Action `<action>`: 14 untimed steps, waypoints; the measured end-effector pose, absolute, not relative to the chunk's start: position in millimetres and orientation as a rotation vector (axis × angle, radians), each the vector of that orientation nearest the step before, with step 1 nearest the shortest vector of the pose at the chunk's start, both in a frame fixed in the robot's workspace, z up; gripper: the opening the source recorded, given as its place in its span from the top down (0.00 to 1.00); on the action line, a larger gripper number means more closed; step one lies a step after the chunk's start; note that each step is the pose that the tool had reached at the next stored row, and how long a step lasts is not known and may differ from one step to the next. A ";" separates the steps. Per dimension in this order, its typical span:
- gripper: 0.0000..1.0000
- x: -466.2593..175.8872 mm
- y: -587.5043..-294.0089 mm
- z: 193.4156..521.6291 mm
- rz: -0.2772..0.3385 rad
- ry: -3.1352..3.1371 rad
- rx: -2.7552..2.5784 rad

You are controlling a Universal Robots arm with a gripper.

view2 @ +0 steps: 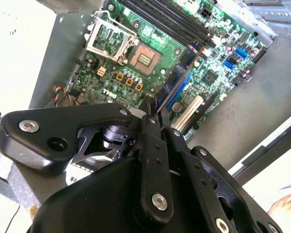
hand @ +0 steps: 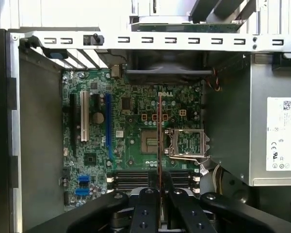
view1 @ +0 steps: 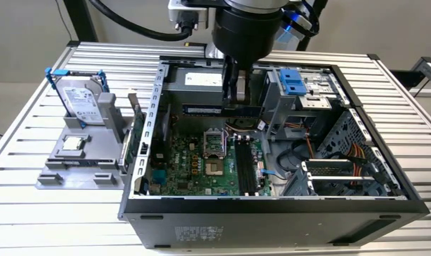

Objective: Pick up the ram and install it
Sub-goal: 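Pick up the ram and move it above insertion slot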

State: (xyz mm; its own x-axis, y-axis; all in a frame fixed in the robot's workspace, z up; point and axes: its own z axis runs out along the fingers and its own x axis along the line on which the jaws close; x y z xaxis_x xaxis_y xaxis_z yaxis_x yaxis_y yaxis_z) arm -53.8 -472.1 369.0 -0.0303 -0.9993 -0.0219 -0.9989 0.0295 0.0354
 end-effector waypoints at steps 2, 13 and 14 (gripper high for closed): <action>1.00 -51.4 -470.6 369.0 -0.064 -2.248 2.181; 1.00 -41.9 -459.1 369.0 -0.064 -2.249 2.180; 1.00 -40.6 -458.2 369.0 -0.064 -2.249 2.180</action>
